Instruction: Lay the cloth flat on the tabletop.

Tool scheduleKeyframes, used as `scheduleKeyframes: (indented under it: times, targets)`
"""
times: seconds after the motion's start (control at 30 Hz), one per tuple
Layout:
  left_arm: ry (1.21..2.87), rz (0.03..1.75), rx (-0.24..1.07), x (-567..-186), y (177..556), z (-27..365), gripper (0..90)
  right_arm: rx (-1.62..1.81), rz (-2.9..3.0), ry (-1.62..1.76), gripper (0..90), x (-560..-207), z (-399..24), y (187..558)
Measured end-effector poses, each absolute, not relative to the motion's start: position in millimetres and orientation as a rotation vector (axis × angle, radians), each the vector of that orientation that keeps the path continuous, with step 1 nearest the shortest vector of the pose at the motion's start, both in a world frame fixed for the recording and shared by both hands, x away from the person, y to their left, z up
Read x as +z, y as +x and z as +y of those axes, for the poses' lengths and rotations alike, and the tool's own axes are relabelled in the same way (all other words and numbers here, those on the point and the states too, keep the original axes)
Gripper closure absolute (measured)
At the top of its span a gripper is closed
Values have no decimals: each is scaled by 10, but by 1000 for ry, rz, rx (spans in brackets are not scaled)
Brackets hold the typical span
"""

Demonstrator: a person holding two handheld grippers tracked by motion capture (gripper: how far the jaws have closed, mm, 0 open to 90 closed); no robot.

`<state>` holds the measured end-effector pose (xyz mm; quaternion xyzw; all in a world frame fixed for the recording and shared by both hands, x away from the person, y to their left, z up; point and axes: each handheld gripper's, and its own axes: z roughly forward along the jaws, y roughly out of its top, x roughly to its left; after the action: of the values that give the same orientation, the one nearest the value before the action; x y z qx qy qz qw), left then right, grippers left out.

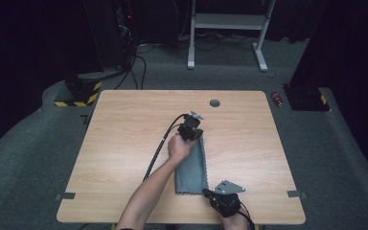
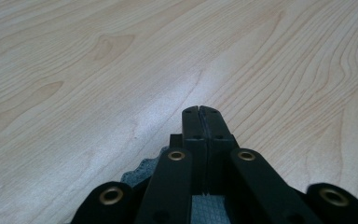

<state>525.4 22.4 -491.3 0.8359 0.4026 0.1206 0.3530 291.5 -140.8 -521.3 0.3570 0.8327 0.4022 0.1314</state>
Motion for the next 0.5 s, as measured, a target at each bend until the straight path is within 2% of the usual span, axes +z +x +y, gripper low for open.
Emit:
scheduleKeyframes:
  times: [0.2,0.23,0.33,0.5]
  targets:
    - [2167,1037,307,-4952,5263,212,870,1144,2427,1051,898,-5222,-1408,2930]
    - [2159,1036,306,-4953,5258,212,834,1142,2427,1057,895,-5224,-1410,2934]
    - [2122,1054,314,-4900,5219,231,618,1142,2410,1087,826,-5229,-1433,2952]
    - [2080,1044,358,-4720,5063,410,506,1140,2349,1102,731,-5141,-1504,3002]
